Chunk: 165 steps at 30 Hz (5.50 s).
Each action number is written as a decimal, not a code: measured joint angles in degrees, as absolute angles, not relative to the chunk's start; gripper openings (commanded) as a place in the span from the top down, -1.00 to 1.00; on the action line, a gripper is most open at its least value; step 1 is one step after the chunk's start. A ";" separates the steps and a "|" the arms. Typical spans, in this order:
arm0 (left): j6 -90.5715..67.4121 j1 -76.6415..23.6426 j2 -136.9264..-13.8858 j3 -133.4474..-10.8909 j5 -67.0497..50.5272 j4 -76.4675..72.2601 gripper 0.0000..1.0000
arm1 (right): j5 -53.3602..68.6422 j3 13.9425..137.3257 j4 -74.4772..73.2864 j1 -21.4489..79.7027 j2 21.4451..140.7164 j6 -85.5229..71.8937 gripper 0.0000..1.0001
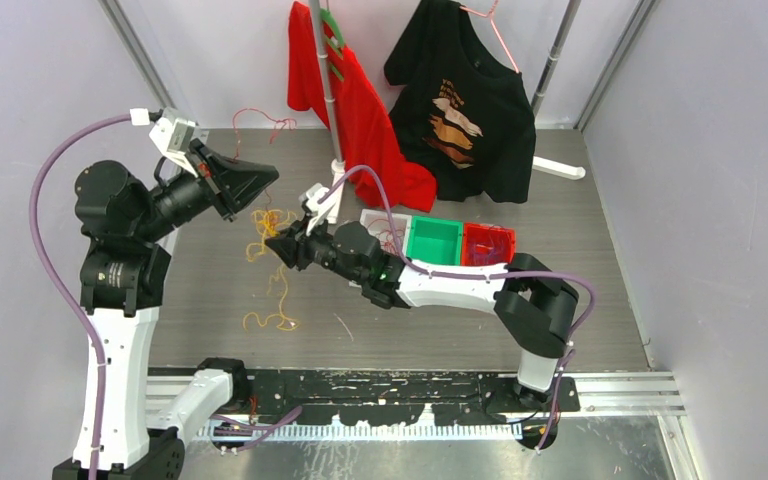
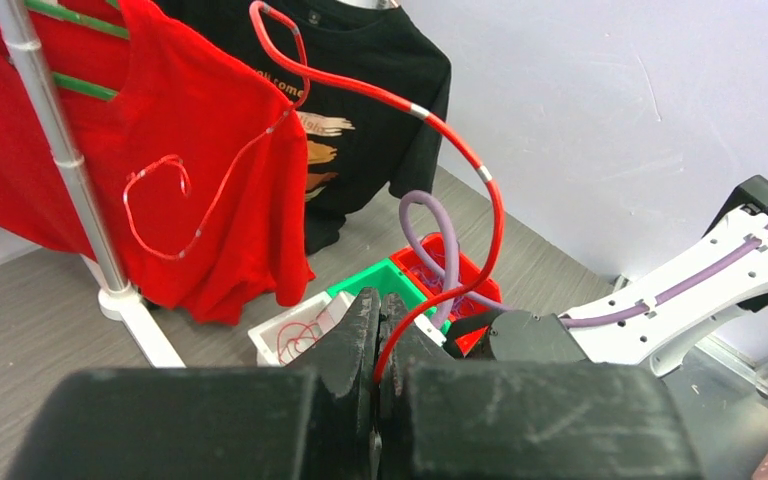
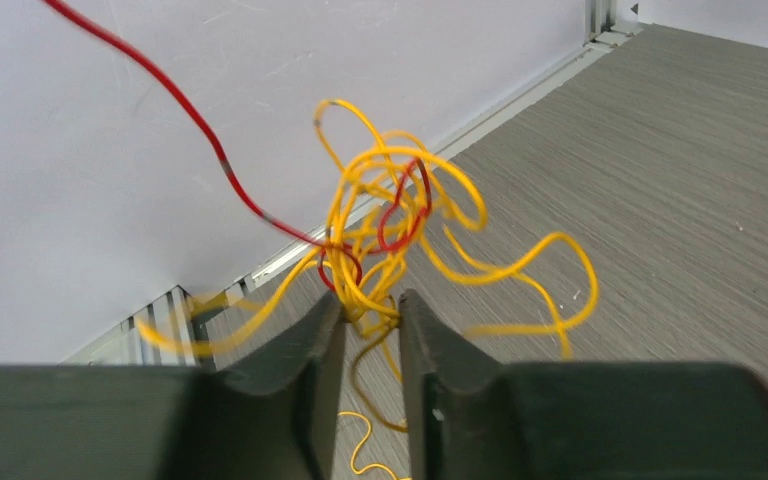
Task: Untangle the cables
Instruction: Untie the cable, then place the cable in the bin.
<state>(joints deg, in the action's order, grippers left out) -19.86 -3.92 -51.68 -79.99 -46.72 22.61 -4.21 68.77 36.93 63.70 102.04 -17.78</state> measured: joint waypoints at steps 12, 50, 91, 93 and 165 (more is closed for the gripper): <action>-18.57 -3.84 -52.29 -84.09 -45.52 22.48 1.00 | -7.07 59.94 40.25 63.64 101.97 -18.59 0.98; -13.72 -14.13 -61.32 -72.77 -44.34 27.29 1.00 | -24.77 39.03 24.05 58.81 63.77 -21.39 0.02; 21.96 -29.58 -70.74 -87.48 -47.79 68.49 1.00 | 32.67 55.18 3.81 41.78 61.65 -10.20 0.58; 21.74 -29.58 -70.74 -88.03 -48.29 68.45 1.00 | 32.42 54.50 5.50 41.80 61.73 -11.99 0.78; -22.39 -25.74 -63.11 -78.74 -36.07 19.73 1.00 | -5.56 59.27 40.60 60.27 84.51 -13.04 -0.01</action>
<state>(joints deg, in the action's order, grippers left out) -22.39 -25.74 -63.11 -78.74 -36.07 19.73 -5.56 59.27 40.60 60.27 84.51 -13.04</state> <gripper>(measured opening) 0.008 0.498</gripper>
